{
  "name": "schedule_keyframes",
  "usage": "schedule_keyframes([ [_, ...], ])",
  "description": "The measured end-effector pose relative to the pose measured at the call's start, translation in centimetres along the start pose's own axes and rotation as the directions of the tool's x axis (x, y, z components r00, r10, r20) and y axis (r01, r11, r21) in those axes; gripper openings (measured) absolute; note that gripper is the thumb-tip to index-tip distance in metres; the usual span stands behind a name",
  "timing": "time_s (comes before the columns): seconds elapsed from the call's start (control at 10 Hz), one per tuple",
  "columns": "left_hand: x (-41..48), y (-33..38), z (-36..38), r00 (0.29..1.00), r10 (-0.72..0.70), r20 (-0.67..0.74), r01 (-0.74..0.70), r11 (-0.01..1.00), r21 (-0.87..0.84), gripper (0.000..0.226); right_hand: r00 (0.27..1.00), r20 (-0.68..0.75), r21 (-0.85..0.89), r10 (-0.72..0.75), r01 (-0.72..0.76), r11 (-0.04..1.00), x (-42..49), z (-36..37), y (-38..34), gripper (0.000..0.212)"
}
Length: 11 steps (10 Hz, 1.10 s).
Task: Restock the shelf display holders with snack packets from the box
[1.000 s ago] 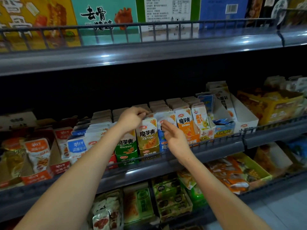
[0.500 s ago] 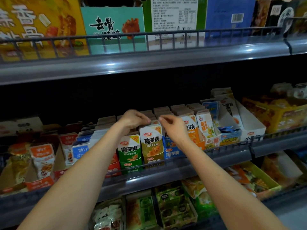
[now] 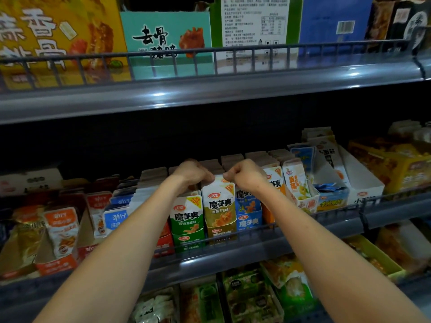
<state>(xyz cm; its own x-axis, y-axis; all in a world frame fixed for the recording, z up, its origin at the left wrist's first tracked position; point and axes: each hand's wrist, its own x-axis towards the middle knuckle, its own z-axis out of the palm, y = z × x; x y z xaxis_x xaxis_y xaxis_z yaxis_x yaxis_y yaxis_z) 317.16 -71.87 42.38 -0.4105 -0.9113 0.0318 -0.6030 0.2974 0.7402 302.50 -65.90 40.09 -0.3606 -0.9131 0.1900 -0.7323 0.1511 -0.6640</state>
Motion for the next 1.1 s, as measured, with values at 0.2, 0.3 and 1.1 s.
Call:
schedule_keyframes([
  [0.2, -0.3, 0.0, -0.4, 1.000, 0.027, 0.012, -0.027, 0.999, -0.023, 0.007, 0.999, -0.002, 0.206, -0.050, 0.049, 0.977, -0.1, 0.5, 0.8, 0.008],
  [0.3, -1.0, 0.1, -0.6, 0.994, 0.108, 0.005, -0.107, 0.994, -0.016, 0.014, 0.996, -0.044, 0.419, -0.076, 0.087, 0.904, -0.6, 0.2, 1.6, 0.009],
  [1.1, -3.4, 0.0, 3.4, 0.889, 0.454, 0.065, -0.390, 0.674, 0.627, 0.050, 0.984, -0.046, 0.621, 0.172, -0.107, 0.776, -6.6, 1.1, 7.2, 0.046],
])
